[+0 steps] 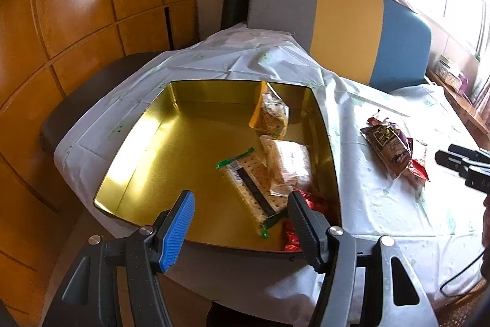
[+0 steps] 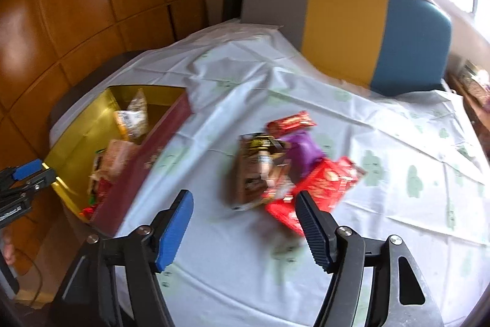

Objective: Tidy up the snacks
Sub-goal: 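Move the right tool back toward the remaining snacks beside the tray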

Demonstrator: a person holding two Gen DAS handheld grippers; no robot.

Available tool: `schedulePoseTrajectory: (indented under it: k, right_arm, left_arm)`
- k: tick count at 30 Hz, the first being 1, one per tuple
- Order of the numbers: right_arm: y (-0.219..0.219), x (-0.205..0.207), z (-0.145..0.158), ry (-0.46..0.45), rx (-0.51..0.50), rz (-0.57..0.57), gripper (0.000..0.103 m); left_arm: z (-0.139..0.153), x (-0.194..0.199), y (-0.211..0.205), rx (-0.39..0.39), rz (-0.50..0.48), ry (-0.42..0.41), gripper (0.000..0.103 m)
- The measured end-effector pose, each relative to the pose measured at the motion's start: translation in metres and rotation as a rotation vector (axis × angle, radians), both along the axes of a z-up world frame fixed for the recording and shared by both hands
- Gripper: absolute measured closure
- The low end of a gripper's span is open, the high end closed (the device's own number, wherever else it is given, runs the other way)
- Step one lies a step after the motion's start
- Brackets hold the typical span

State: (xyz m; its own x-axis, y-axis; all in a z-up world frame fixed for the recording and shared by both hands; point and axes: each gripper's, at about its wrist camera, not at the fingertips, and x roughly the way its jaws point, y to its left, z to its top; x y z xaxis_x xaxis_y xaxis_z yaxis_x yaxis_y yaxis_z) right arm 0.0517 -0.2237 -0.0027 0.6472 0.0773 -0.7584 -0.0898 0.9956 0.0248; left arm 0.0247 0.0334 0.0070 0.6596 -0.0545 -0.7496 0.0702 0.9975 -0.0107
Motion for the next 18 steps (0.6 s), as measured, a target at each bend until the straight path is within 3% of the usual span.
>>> schedulePoseTrajectory:
  k: [10,18]
  right_arm:
    - [-0.078,0.007,-0.004,-0.002,-0.033,-0.168,0.031]
    - [-0.144,0.012,-0.022,0.070,0.068,-0.420,0.031]
  left_arm:
    - [0.004,0.003,-0.026,0.028,-0.063,-0.005,0.039]
    - [0.007,0.010,-0.062,0.051,-0.138,-0.001,0.039]
